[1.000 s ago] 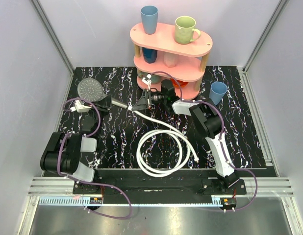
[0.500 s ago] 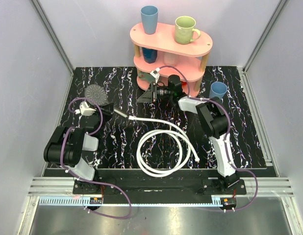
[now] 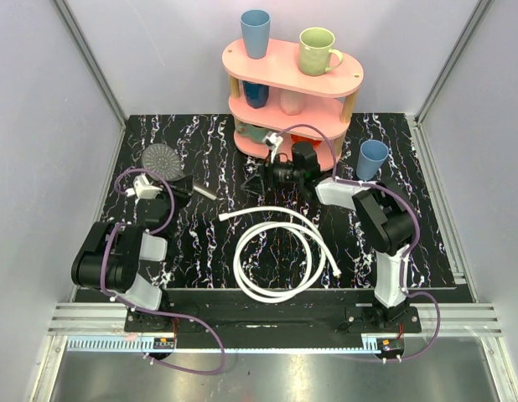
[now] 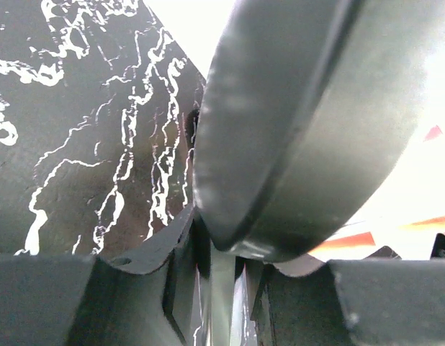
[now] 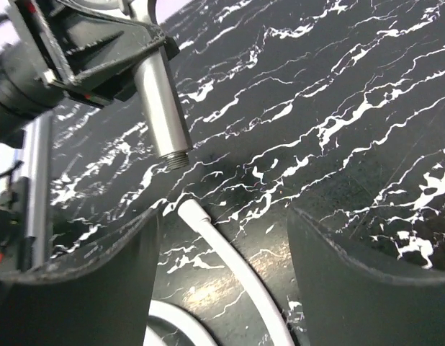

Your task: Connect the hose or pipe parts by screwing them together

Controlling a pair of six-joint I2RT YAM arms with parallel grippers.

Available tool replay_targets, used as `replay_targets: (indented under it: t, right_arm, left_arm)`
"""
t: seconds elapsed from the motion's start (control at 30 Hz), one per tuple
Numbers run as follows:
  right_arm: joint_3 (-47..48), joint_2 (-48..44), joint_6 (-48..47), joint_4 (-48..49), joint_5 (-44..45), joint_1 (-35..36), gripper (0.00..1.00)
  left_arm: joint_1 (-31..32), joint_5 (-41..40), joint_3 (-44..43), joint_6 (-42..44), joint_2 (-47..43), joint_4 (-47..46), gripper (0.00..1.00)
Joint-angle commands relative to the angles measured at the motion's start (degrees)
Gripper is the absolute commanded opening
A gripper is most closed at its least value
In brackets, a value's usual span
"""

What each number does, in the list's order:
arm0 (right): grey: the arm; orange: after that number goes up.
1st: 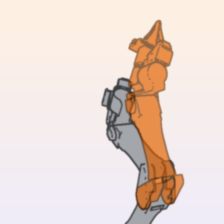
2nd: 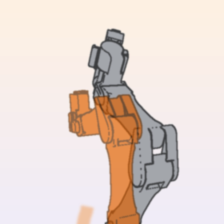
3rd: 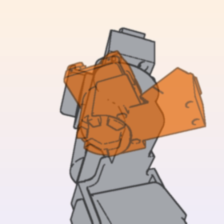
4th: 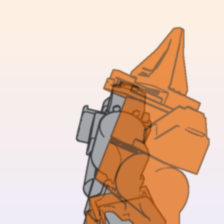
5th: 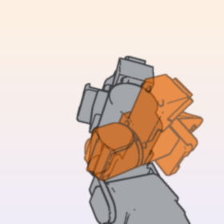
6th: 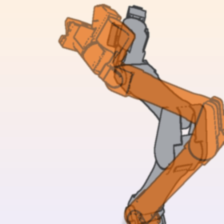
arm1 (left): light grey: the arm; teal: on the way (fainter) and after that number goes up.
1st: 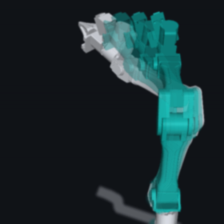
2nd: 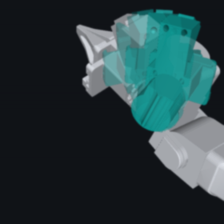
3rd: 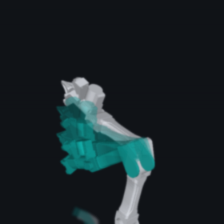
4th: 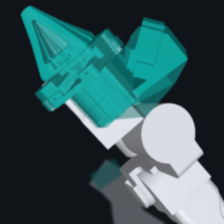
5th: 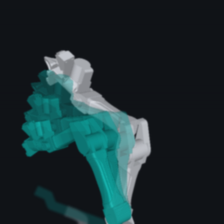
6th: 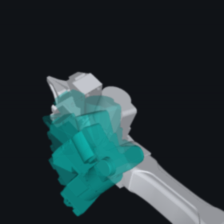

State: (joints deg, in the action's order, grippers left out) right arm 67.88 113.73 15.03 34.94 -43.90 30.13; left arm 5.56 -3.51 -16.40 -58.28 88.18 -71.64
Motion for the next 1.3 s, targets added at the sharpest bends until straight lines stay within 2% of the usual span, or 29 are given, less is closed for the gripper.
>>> replay_targets:
  t: [0.0,0.07,0.1,0.17,0.2,0.27,0.3,0.37,0.4,0.43,0.63,0.87,0.97,1.0,1.1,1.2,1.27]
  right_arm:
    - [5.15,-0.01,-18.96,-14.87,8.9,4.58,0.77]
    - [7.87,1.22,-25.2,-20.95,9.97,7.38,0.77]
    - [8.84,2.71,-27.05,-22.44,10.41,8.18,0.77]
    - [11.22,4.12,-30.14,-24.13,10.24,9.85,0.77]
    - [11.83,5.69,-30.75,-24.13,9.72,10.3,0.77]
    - [13.33,7.11,-32.86,-24.04,8.57,10.91,0.76]
    - [14.2,8.16,-33.22,-24.47,8.65,11.7,0.76]
    - [17.89,9.4,-34.8,-28.51,8.3,12.32,0.76]
    - [19.38,10.79,-35.15,-30.44,8.48,12.93,0.76]
    - [22.27,11.59,-35.15,-34.46,8.74,13.2,0.76]
    - [21.87,14.59,-35.23,-39.85,9.71,15.04,0.78]
    - [17.91,14.32,-39.55,-38.28,14.37,17.33,0.78]
    - [16.94,14.06,-40.16,-36.7,15.77,18.12,0.7]
    - [16.59,13.8,-40.51,-36.09,16.21,18.3,0.6]
    - [15.01,13.1,-40.34,-32.92,16.39,18.65,0.48]
    - [12.81,12.22,-39.47,-29.24,16.39,18.65,0.44]
    - [11.32,11.69,-39.11,-26.42,16.04,18.65,0.34]
  left_arm:
    - [0.06,-4.21,1.8,2.2,-2.04,-17.49,0.0]
    - [-1.25,-5.1,1.9,3.61,-7.83,-12.42,0.0]
    - [-1.86,-5.8,0.94,4.83,-10.46,-2.9,0.0]
    - [-2.4,-8.6,0.15,6.59,-19.77,7.6,0.0]
    - [-2.4,-12.62,-0.64,8.17,-22.94,17.57,0.0]
    - [-2.57,-16.08,-1.52,10.63,-31.11,25.11,0.0]
    - [-2.66,-19.4,-3.09,12.21,-33.66,33.49,0.0]
    - [-3.88,-23.1,-5.12,12.49,-39.47,42.59,0.0]
    - [-4.68,-23.64,-6.7,12.14,-40.88,50.03,0.0]
    - [-5.47,-23.39,-7.23,11.62,-43.07,52.71,0.0]
    - [-8.55,-17.68,-6.53,10.47,-48.19,59.33,0.0]
    - [-8.72,-11.88,-6.01,9.86,-49.51,62.67,0.0]
    - [-8.73,-11.44,-5.05,9.24,-51.26,63.64,0.0]
    - [-8.73,-11.43,-4.87,9.06,-51.7,64.16,0.0]
    - [-8.9,-10.64,-4.78,9.24,-52.67,64.69,0.0]
    - [-9.16,-9.59,-5.04,8.98,-53.2,64.7,0.0]
    - [-9.34,-8.54,-4.87,8.1,-53.38,63.82,0.0]
